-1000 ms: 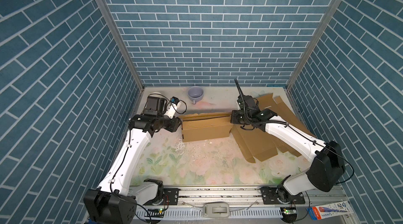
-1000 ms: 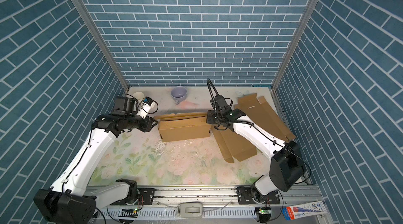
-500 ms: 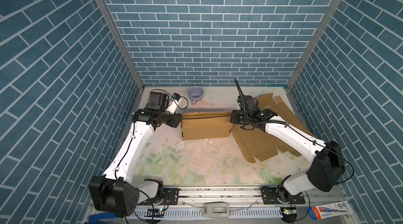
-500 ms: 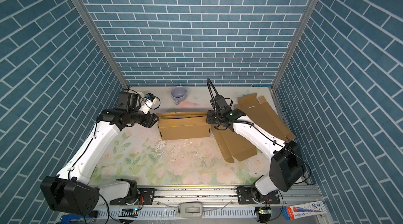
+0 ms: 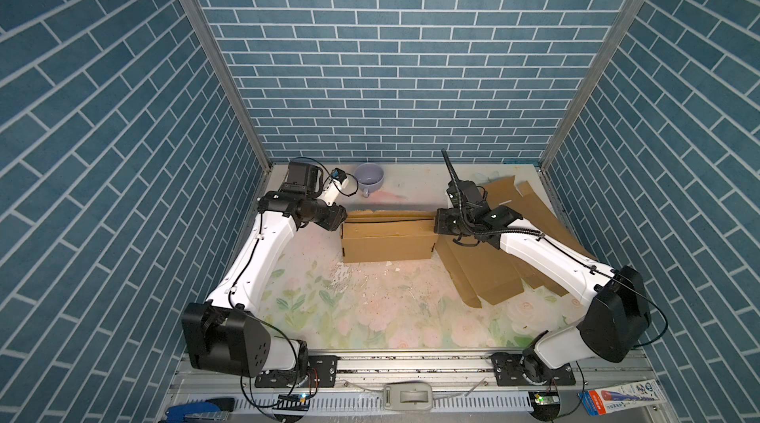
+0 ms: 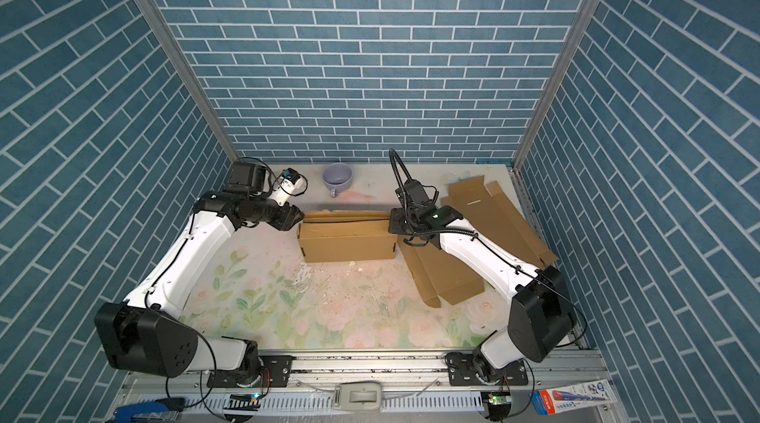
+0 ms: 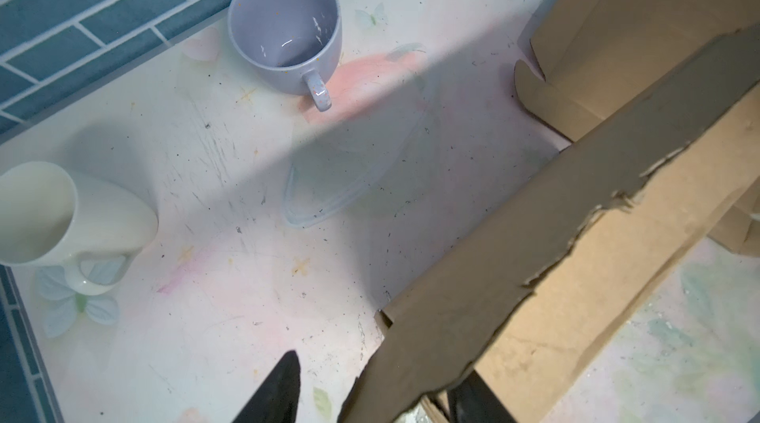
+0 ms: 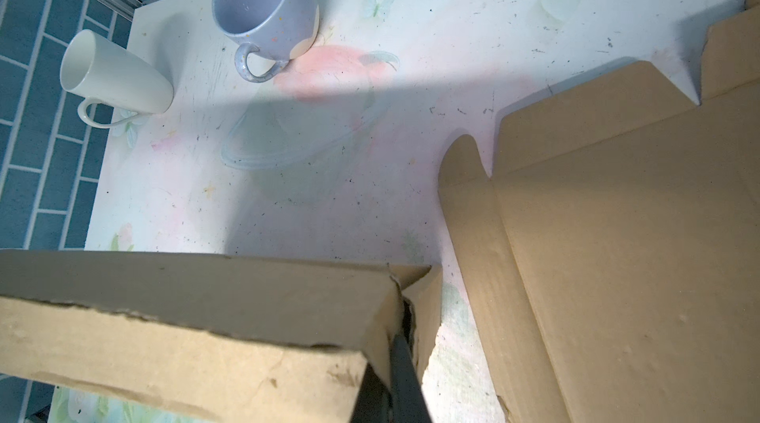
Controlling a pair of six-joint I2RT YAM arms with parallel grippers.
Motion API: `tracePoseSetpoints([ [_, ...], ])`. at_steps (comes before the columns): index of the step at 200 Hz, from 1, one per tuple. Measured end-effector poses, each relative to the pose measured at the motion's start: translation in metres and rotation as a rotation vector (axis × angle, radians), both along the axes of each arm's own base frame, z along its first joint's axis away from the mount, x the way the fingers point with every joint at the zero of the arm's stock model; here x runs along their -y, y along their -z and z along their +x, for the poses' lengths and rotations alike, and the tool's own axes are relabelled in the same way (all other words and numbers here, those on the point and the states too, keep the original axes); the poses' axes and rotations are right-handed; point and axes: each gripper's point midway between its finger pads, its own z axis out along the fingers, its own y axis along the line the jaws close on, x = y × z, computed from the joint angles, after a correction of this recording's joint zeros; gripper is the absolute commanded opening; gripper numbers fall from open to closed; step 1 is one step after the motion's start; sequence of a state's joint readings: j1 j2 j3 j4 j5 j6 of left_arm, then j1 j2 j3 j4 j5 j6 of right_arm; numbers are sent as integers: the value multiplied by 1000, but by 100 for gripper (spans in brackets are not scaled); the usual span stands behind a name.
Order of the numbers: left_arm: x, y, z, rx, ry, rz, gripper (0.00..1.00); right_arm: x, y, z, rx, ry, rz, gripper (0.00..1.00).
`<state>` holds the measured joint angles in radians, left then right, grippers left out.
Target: Fold the paper box
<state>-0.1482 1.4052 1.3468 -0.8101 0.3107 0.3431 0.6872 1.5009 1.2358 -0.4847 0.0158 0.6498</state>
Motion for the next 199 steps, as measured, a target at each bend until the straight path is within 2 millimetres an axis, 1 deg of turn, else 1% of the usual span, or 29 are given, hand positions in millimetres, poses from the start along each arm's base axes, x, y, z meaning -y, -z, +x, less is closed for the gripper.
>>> tracePoseSetpoints([
  [15, 0, 2, 0, -11, 2, -2, 35, 0, 0, 0, 0, 0, -1, 0],
  [32, 0, 5, -2, -26, 5, 1, 27, 0, 0, 0, 0, 0, -1, 0],
  [96, 2, 8, -11, -73, -5, -22, 3, 0, -1, -1, 1, -2, 0, 0],
  [108, 3, 8, -11, -80, -12, -35, 2, 0, -1, -1, 1, -2, 0, 0],
  [199, 8, 6, -17, -150, -106, -139, 3, 0, 0, -1, 7, 3, -11, 0],
])
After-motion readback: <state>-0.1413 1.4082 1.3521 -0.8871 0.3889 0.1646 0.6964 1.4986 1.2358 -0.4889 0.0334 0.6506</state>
